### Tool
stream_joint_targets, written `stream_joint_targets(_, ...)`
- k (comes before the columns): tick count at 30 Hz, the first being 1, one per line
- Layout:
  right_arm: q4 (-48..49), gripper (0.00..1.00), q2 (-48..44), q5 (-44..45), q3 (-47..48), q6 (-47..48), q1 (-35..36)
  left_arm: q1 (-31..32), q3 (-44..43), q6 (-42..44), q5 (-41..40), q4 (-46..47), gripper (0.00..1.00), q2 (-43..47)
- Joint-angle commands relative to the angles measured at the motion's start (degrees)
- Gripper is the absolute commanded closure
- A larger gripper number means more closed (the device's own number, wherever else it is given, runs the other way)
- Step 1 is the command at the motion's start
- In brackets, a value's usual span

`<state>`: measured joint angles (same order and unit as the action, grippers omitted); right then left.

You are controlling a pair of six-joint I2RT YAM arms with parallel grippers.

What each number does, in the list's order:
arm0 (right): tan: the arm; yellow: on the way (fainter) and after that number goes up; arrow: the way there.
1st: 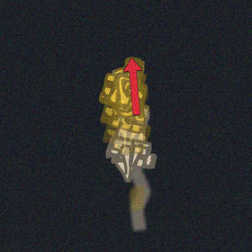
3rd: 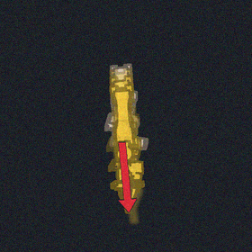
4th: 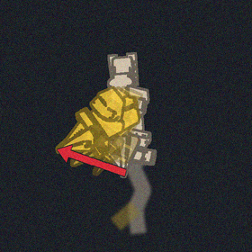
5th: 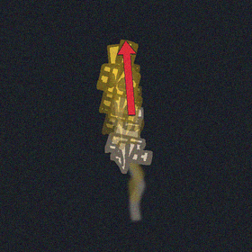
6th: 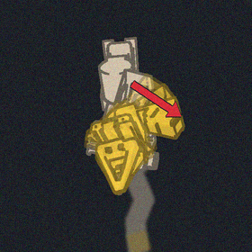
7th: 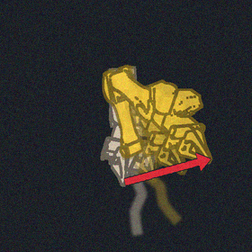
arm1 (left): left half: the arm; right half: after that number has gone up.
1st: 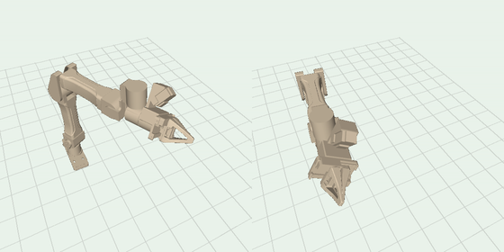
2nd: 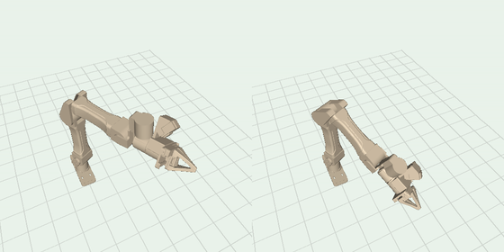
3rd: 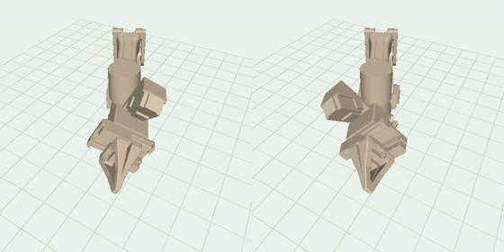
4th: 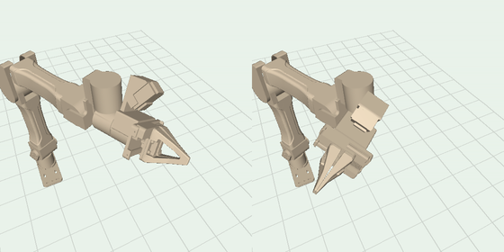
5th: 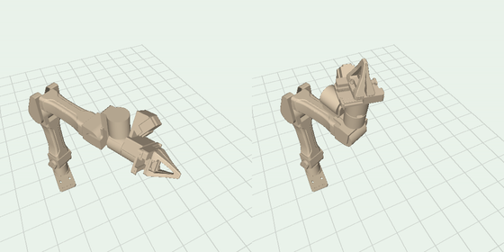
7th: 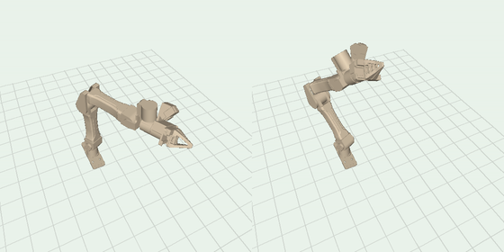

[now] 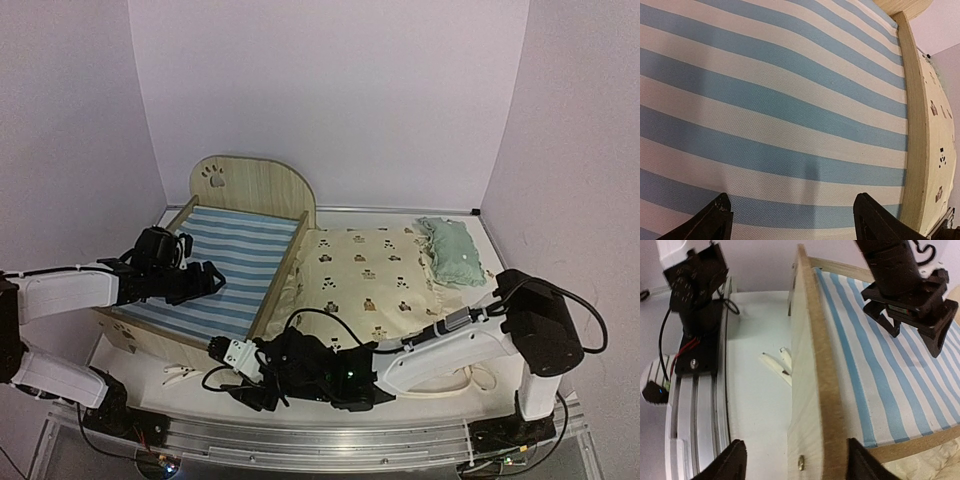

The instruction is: Set up the pet bed

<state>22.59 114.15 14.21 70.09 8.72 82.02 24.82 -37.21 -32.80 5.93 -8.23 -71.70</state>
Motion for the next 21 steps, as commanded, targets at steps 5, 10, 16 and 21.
stream_joint_targets(5, -19.53, 0.03, -8.36, 7.90, -0.26, 7.05, -2.59, 0.14, -5.81, 1.63, -4.37, -7.16, 0.14, 1.89)
stream_joint_targets(10, -22.57, 0.02, -14.34, 4.61, 0.13, 6.13, -9.89, 0.14, -7.95, 1.77, -6.79, -12.00, 0.09, 4.27)
stream_joint_targets(16, -21.34, 0.02, -13.58, -0.19, 5.03, 6.51, -22.68, 0.14, -11.29, 0.09, -10.32, -19.21, 0.01, 5.87)
stream_joint_targets(21, -20.80, 0.02, -4.73, -4.74, 18.48, 7.61, -32.88, 0.14, -11.65, -2.70, -10.08, -22.65, 0.01, 7.44)
